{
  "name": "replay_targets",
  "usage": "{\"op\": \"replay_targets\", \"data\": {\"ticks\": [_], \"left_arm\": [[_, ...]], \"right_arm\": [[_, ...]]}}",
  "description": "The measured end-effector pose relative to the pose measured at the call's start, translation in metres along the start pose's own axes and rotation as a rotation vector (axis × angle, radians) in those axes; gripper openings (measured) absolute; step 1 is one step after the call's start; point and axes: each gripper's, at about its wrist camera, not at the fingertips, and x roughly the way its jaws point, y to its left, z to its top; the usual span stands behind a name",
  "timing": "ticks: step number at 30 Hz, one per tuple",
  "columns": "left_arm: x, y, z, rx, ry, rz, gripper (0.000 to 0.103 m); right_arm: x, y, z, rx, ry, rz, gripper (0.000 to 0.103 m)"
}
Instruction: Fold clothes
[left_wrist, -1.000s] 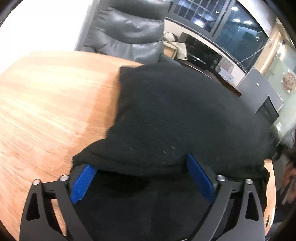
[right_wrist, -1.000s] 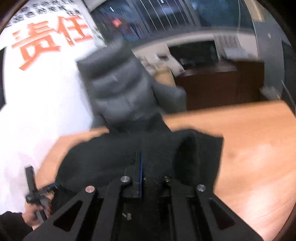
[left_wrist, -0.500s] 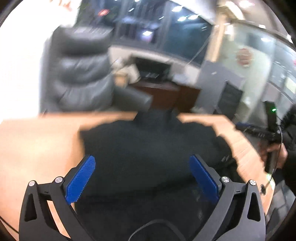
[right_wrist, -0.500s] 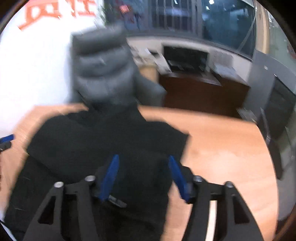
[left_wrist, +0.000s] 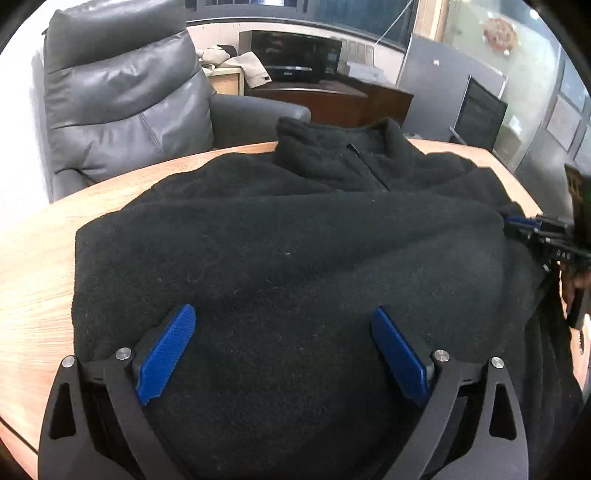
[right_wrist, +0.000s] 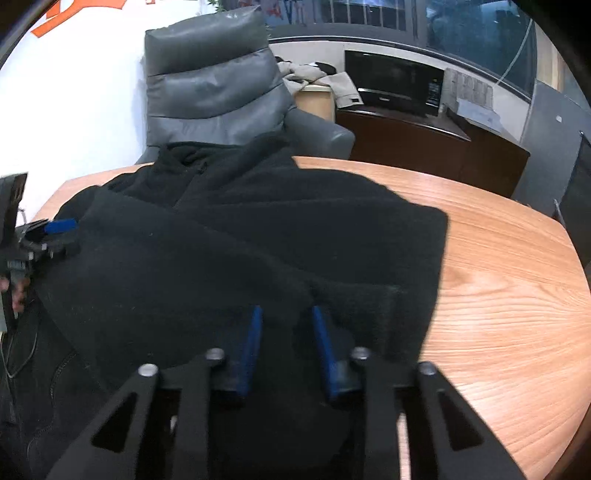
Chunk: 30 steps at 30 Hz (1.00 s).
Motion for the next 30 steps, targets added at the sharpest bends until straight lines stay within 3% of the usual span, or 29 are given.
{"op": "replay_targets", "data": {"ticks": [1, 3, 5, 6, 8, 10, 13, 22, 27, 30], "left_arm": [[-0.003, 0.0, 0.004, -0.009, 0.003, -0.01, 0.099], [-0.013, 0.001, 0.019, -0.031, -0.031, -0.049, 0.099], [-0.025, 0.006, 0.029, -0.044, -0.083, -0.055, 0.101], [-0.023, 0.012, 0.034, -0.063, -0.085, -0.053, 0.103], [0.0, 0.026, 0.039, -0.12, -0.021, -0.048, 0.103], [0.023, 0.035, 0.036, -0.128, 0.037, -0.028, 0.102], [0.029, 0.024, 0.026, -0.023, 0.02, 0.045, 0.102], [0.015, 0.017, 0.013, -0.021, 0.006, 0.065, 0.102], [-0.039, 0.018, 0.008, -0.101, -0.038, 0.024, 0.102], [-0.099, 0.024, -0.019, -0.14, -0.068, 0.064, 0.102]], "right_arm": [[-0.001, 0.0, 0.004, -0.005, 0.013, -0.016, 0.023], [-0.009, 0.011, 0.018, -0.046, 0.003, -0.073, 0.033], [-0.018, 0.022, 0.036, -0.066, -0.086, -0.056, 0.075], [-0.019, 0.025, 0.044, -0.068, -0.122, -0.046, 0.079], [-0.003, 0.018, 0.057, -0.03, -0.105, -0.05, 0.079], [0.026, 0.003, 0.059, 0.027, -0.033, -0.072, 0.078], [0.051, -0.012, 0.048, 0.054, 0.002, -0.104, 0.072], [0.054, -0.018, 0.041, 0.032, -0.007, -0.125, 0.073], [0.051, -0.02, 0.051, -0.004, 0.024, -0.167, 0.074], [-0.015, -0.01, 0.03, -0.029, -0.05, -0.078, 0.074]]}}
